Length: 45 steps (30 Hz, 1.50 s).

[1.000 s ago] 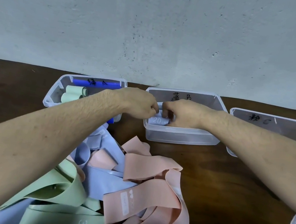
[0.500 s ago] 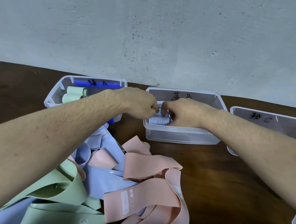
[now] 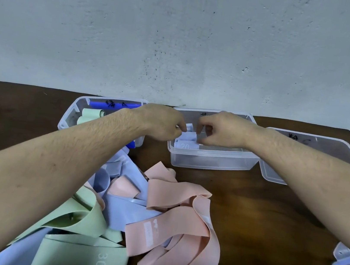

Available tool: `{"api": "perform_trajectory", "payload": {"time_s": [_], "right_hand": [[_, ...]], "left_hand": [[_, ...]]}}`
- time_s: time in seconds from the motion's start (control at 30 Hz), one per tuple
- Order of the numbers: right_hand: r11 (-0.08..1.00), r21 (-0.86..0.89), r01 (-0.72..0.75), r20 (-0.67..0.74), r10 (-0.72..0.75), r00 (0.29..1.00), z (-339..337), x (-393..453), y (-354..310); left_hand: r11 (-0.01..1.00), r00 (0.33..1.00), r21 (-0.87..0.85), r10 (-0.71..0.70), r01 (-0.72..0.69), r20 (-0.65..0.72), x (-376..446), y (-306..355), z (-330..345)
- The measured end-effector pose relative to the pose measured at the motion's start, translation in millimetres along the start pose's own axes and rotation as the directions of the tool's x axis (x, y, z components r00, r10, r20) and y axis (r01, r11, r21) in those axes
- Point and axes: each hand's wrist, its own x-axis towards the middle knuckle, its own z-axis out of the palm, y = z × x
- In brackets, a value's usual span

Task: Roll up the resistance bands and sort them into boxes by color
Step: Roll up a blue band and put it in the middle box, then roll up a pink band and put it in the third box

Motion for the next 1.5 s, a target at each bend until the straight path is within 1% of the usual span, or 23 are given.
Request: {"api": "perform_trajectory", "payload": {"time_s": [0.13,0.3,0.4,0.5,0.6,0.7,0.87,0.97,1.03,1.13,1.2,1.3,1.4,1.5], "right_hand": [[0.996,0.087,-0.023,-0.115,0.033,0.993,-14,-18,-6],[0.988,0.153,-0.012,-0.183,0.04,0.982,-26,-48,-24],[0.987,0.16,-0.015,-0.204,0.048,0.978,-25,-66,-38],[0.992,0.123,-0.032,-0.201,0.056,0.978,-19,-82,-50],[0.997,0.071,-0.033,-0.157,0.044,0.987,-11,-99,-64],[0.998,0.056,-0.011,-0.108,0.017,0.994,1,-110,-69],[0.991,0.13,0.027,0.095,-0.039,0.995,22,-115,-72],[0.995,0.103,-0.005,0.209,-0.016,0.978,31,-116,-73],[0.997,0.079,-0.025,0.228,0.006,0.974,37,-115,-72],[0.991,0.129,-0.047,0.182,0.023,0.983,40,-115,-73],[0.982,0.176,-0.062,0.134,0.039,0.99,39,-117,-73],[0.973,0.222,-0.069,0.046,0.06,0.997,35,-121,-74],[0.968,0.251,-0.019,-0.051,0.033,0.998,32,-124,-79],[0.928,0.371,0.019,-0.145,0.038,0.989,28,-131,-84]], "left_hand": [[1.0,0.997,-0.023,0.0,-0.002,-0.078,-16,0,-2],[0.995,0.979,-0.099,0.005,-0.026,-0.204,-48,7,1],[0.99,0.968,-0.126,0.026,-0.059,-0.249,-73,19,7],[0.988,0.968,-0.137,0.031,-0.066,-0.248,-95,33,14],[0.982,0.975,-0.171,0.039,-0.077,-0.221,-112,42,25],[0.973,0.979,-0.204,0.069,-0.109,-0.193,-125,45,38],[0.968,0.994,-0.245,0.036,-0.06,-0.105,-129,45,61],[0.965,0.994,-0.254,0.042,-0.067,-0.1,-128,50,72],[0.967,0.993,-0.248,0.032,-0.06,-0.116,-129,54,78],[0.979,0.99,-0.199,0.004,-0.032,-0.139,-131,56,86],[0.979,0.988,-0.2,-0.001,-0.03,-0.152,-131,58,87],[0.961,0.978,-0.271,-0.006,-0.053,-0.211,-132,61,82],[0.921,0.964,-0.388,-0.079,-0.027,-0.255,-136,61,76],[0.868,0.949,-0.495,-0.13,-0.032,-0.288,-142,62,69]]}}
